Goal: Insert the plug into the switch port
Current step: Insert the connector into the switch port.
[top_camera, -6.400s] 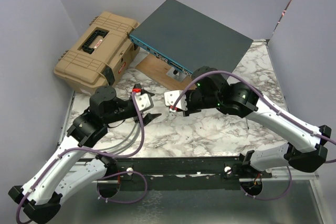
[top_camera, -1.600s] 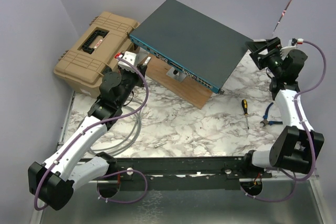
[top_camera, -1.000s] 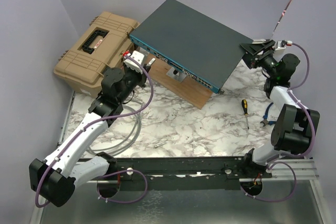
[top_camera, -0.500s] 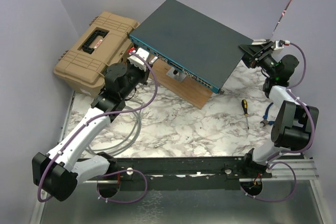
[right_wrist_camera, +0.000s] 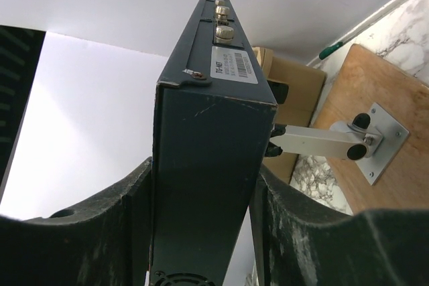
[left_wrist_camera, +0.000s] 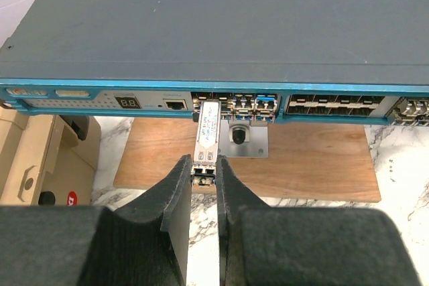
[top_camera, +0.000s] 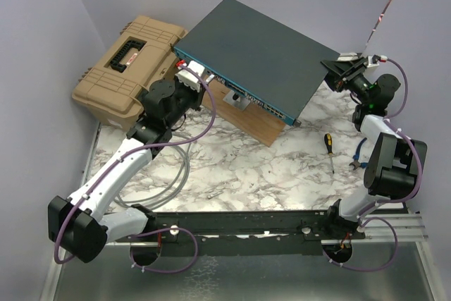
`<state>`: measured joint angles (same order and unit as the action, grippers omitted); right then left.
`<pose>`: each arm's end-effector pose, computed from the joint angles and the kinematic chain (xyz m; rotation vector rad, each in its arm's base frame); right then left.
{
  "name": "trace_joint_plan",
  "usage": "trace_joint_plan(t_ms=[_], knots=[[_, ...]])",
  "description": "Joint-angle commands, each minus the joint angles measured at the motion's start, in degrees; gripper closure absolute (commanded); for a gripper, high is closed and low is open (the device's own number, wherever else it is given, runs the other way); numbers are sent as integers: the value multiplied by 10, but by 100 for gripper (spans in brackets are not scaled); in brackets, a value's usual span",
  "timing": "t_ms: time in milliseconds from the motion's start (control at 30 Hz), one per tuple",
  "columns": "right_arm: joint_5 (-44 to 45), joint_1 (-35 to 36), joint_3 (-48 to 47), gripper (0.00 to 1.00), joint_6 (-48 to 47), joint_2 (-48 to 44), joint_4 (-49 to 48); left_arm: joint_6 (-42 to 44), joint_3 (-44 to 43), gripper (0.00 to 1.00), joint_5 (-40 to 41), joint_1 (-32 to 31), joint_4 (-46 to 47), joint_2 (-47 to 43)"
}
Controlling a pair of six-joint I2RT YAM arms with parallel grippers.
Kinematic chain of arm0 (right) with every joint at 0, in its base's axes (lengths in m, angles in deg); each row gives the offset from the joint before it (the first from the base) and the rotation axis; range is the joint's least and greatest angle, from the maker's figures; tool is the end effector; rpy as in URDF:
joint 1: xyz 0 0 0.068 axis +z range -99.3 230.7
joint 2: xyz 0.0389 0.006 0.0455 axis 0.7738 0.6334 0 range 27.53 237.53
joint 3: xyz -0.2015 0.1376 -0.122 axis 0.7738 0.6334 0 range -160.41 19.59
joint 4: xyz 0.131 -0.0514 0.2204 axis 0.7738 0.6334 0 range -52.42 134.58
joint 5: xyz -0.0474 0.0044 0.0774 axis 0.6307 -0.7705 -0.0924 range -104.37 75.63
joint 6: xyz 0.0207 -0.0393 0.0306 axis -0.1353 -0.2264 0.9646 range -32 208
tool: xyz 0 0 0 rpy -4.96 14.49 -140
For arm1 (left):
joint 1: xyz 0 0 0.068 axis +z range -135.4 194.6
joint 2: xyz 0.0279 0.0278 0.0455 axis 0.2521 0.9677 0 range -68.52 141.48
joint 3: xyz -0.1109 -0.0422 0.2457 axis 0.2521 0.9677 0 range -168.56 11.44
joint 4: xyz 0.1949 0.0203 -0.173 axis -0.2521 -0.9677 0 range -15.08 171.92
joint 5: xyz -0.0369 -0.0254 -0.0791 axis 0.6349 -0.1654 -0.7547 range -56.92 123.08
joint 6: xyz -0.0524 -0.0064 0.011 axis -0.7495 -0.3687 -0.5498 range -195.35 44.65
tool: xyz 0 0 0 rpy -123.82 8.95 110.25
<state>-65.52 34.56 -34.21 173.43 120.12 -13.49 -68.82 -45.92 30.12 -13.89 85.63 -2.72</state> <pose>0.3484 -0.0719 0.2909 0.5652 1.5471 1.5567 0.2382 -0.1313 0.3687 0.5381 1.5743 -0.3339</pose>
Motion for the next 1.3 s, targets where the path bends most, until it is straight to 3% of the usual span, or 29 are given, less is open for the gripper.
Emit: trace_joint_plan(t_ms=[0,833,1267], knots=[[-20,-2,-17,61,-5,7,-32,-5,-22,100,-5,3,3,8],[-23,-2,-20,62,-6,4,-24,-26,-21,100,55,3,16,12],[-25,-3,-21,62,-6,3,-22,-31,-25,100,30,3,19,21]])
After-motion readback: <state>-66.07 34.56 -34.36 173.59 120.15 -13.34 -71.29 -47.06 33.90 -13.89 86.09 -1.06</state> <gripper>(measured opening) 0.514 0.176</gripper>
